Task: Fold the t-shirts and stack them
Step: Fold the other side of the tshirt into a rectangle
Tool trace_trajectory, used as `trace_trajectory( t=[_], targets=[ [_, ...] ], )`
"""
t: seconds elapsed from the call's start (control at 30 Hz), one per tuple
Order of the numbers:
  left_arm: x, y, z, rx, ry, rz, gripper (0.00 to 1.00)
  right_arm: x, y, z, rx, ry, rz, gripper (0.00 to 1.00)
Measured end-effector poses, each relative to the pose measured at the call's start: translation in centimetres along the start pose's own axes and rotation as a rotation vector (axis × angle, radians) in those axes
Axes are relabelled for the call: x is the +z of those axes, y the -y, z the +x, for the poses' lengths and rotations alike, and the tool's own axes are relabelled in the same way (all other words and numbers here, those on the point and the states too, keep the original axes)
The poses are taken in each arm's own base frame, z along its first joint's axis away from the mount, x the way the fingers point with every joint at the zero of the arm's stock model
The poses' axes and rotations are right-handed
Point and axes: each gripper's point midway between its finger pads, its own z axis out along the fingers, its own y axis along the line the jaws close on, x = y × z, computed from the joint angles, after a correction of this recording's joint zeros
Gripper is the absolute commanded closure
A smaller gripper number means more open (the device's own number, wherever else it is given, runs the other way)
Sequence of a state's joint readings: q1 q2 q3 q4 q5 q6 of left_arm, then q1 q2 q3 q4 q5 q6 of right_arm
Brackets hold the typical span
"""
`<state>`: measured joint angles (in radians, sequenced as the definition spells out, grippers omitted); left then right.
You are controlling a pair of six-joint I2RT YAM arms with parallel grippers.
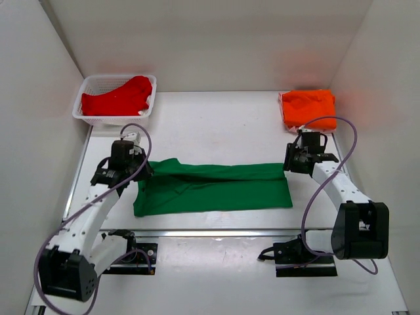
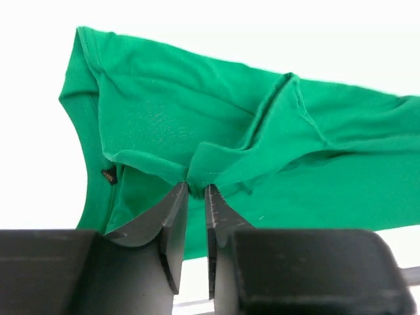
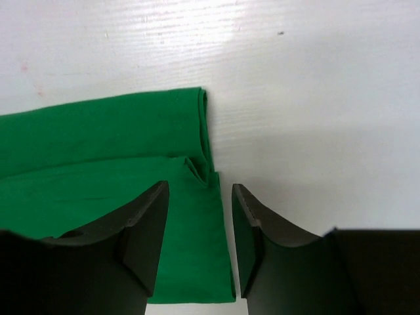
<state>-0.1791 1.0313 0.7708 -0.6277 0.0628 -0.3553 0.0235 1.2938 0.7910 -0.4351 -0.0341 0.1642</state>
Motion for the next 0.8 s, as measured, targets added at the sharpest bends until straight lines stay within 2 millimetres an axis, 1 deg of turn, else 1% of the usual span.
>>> trace_trajectory(
  t=[0.03,0.07,0.13,0.17,0.2,0.23,0.27,0.33,0.37,0.4,0.47,0.53,0.6,0.63,0.67,0.77,0.8],
  targets=[
    [-0.6,0.1,-0.5,-0.009,0.042,0.01,0.68,-0.2,-0.1,-0.3,0.0,0.014,-0.003,0.61],
    [-1.0,0.2,-0.9,-0.017,0.077,0.018,0.67,-0.2,-0.1,-0.5,-0.001,0.021,-0.004,0.61],
    [-1.3,0.4,-1.5,-0.04,0.116,0.028,0.67,0.0,-0.4,-0.7,-0.012,0.021,-0.013,0.62],
    [-1.2,0.4,-1.7,-0.046,0.123,0.029,0.73,0.2,-0.6,-0.8,-0.018,0.018,-0.018,0.62],
    [-0.9,0.5,-1.8,-0.054,0.122,0.028,0.8,0.4,-0.9,-0.9,-0.026,0.015,-0.025,0.62],
    [-0.3,0.4,-1.8,-0.059,0.11,0.025,0.85,0.7,-1.2,-1.0,-0.032,0.011,-0.032,0.63],
    [0.3,0.4,-1.5,-0.062,0.086,0.021,0.91,1.1,-1.7,-1.3,-0.042,0.006,-0.043,0.63],
    [1.8,0.2,-0.4,-0.074,0.017,0.013,0.91,1.8,-2.4,-1.7,-0.057,-0.004,-0.054,0.63],
    [2.4,0.0,0.2,-0.076,-0.013,0.008,0.86,2.2,-2.7,-1.9,-0.065,-0.009,-0.059,0.62],
    [2.7,0.0,0.6,-0.078,-0.028,0.006,0.74,2.5,-3.0,-2.0,-0.071,-0.013,-0.062,0.62],
    [2.9,-0.1,1.0,-0.087,-0.039,0.005,0.65,3.0,-3.4,-1.9,-0.08,-0.024,-0.064,0.61],
    [2.9,-0.2,0.8,-0.097,-0.024,0.003,0.58,3.2,-3.4,-1.7,-0.084,-0.034,-0.064,0.61],
    [3.1,-0.4,0.1,-0.101,0.003,-0.006,0.56,3.4,-3.3,-1.6,-0.083,-0.035,-0.06,0.61],
    [3.4,-0.6,0.0,-0.102,0.004,-0.017,0.56,3.4,-3.3,-1.6,-0.082,-0.037,-0.058,0.6],
    [3.8,-0.9,0.0,-0.103,-0.003,-0.031,0.54,3.5,-3.2,-1.6,-0.08,-0.038,-0.055,0.61],
    [5.4,-1.6,0.6,-0.099,-0.057,-0.072,0.53,3.8,-3.0,-1.3,-0.078,-0.051,-0.049,0.61],
    [6.0,-1.8,0.9,-0.1,-0.078,-0.082,0.53,3.9,-3.0,-1.2,-0.078,-0.057,-0.048,0.63]
  ],
)
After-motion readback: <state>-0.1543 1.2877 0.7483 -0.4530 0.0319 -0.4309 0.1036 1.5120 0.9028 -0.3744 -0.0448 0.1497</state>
